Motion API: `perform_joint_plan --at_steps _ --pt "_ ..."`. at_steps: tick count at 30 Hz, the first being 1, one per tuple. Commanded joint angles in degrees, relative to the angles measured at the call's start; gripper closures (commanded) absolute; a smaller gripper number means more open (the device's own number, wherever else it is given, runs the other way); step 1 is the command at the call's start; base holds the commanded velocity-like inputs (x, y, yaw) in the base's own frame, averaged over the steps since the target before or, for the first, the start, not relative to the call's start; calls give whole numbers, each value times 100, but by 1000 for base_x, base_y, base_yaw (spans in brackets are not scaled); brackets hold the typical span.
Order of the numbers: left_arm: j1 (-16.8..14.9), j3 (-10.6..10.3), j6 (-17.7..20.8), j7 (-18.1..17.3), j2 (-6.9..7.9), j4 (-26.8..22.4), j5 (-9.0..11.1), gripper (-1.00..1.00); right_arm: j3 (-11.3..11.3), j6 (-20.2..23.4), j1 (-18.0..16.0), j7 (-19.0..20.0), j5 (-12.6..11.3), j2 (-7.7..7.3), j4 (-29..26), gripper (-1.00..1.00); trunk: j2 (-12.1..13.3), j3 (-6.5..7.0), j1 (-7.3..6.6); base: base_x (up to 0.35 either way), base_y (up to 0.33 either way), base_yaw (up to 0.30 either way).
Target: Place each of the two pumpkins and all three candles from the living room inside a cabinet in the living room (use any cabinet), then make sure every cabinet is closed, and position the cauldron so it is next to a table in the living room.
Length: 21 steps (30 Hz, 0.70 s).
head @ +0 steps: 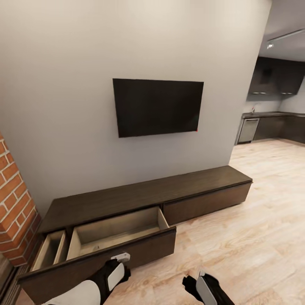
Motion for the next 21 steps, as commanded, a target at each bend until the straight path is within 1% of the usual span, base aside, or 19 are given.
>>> perform_joint_plan --at_steps 1,2,4,5,7,8,9,12,21 --pt "36 -50 -23 43 0 -9 43 -100 -75 -55 17 -38 -43 1 -1 -100 -2 -6 -1 0 0 -278" --pt "61 -54 -64 43 0 -12 23 -100 -152 -121 29 -40 -46 -15 10 -100 -2 -7 -1 0 0 -277" --pt "85 -57 -99 47 0 -18 -53 -100 -384 -240 61 -37 -50 -107 36 -100 -2 -12 -1 0 0 -272" --pt "96 -55 -111 54 0 -16 -109 -100 -585 -304 109 -28 -51 -182 48 -100 -2 -16 -1 0 0 -260" --pt "102 -51 -115 52 0 -15 -147 -100 -832 -357 183 -16 -49 -238 60 -100 -2 -26 -1 0 0 -250" --pt "103 -49 -113 52 0 -15 -152 -100 -884 -363 204 -15 -48 -247 60 -100 -2 -31 -1 0 0 -245" --pt "104 -41 -108 52 0 -17 -162 -100 -1003 -378 264 -13 -42 -269 42 -100 -2 -36 -1 0 0 -241" --pt "106 -46 -97 46 0 -25 -172 -100 -1098 -394 347 -22 -27 -288 14 -100 -2 -53 -1 0 0 -236" --pt "106 -26 -89 47 0 -46 -163 -100 -1131 -548 373 -14 -34 -300 57 -100 -2 -110 -1 0 0 -216"
